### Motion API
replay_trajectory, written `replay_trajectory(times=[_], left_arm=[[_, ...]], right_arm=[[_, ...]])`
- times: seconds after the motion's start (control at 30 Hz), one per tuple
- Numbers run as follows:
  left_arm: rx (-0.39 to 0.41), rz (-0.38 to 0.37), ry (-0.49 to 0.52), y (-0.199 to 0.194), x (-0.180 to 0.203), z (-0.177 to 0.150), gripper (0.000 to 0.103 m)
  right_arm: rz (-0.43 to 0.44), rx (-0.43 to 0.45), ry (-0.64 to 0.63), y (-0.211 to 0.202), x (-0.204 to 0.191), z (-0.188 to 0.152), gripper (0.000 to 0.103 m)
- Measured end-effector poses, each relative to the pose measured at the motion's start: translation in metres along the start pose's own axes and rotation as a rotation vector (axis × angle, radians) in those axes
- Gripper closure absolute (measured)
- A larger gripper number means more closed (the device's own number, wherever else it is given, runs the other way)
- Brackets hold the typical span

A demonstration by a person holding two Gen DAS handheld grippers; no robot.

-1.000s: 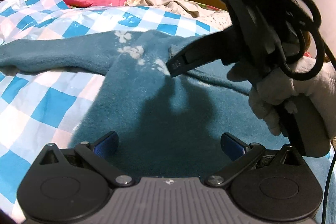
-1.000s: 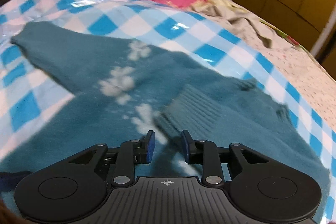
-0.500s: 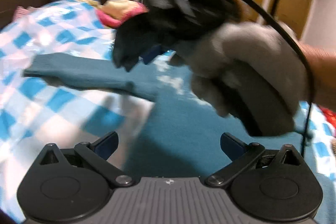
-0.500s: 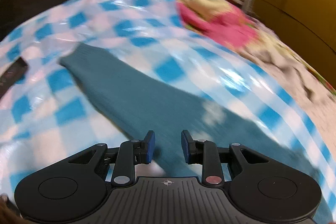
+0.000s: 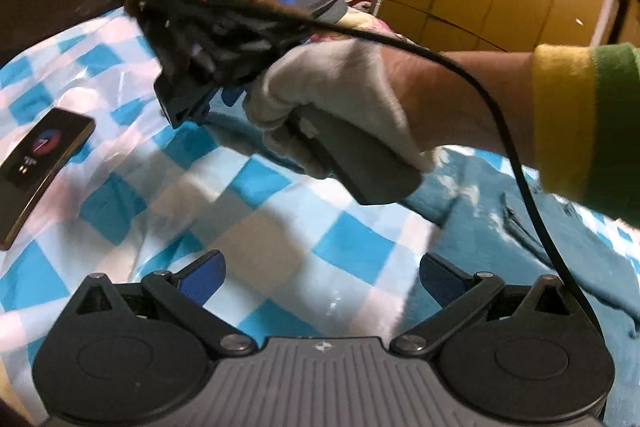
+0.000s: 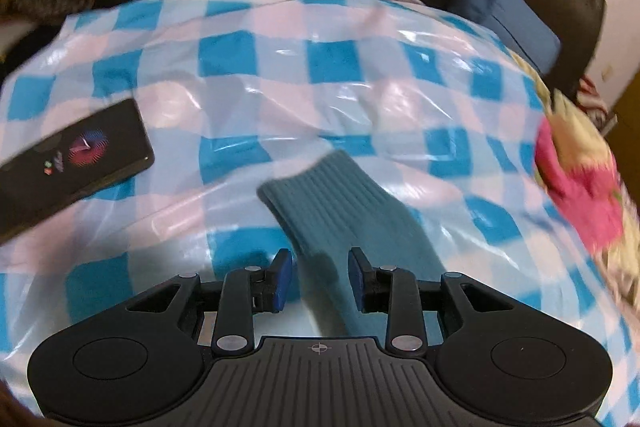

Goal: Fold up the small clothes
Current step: 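Grasp the other sleeve cuff with the right tool, then lay the held sleeve across the sweater body and open the right tool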

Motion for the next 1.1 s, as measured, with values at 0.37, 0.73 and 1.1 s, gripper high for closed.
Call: replay_trajectory(times=[0.37,0.73,1.1], left_arm=[[0.004,0.004,-0.003,-0.007,-0.004,-0.004,0.0],[0.113,-0.062,0.142,-0.031,0.043,0.024,0.0],[0.171,-0.206,0.386,-0.036,0.151,0.031,0.0]], right_arm=[[-0.125,0.018,0.079,0.024,0.004,0.001,0.096],[-0.143,0.256,0.597,-0.114,0.148,-0.003,0.096],[-0.393,0.39,1.114,-0.277,0.307,-0.192,0.096]])
Point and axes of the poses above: each gripper's, at about its wrist camera, not at the fingertips, and y roughly the way its jaws point, x to its right, z to its top, the point moved 2 cm from there along y, roughly the way its jaws point, and after that the axes turned 13 degrees about y, right-handed, at the moved point
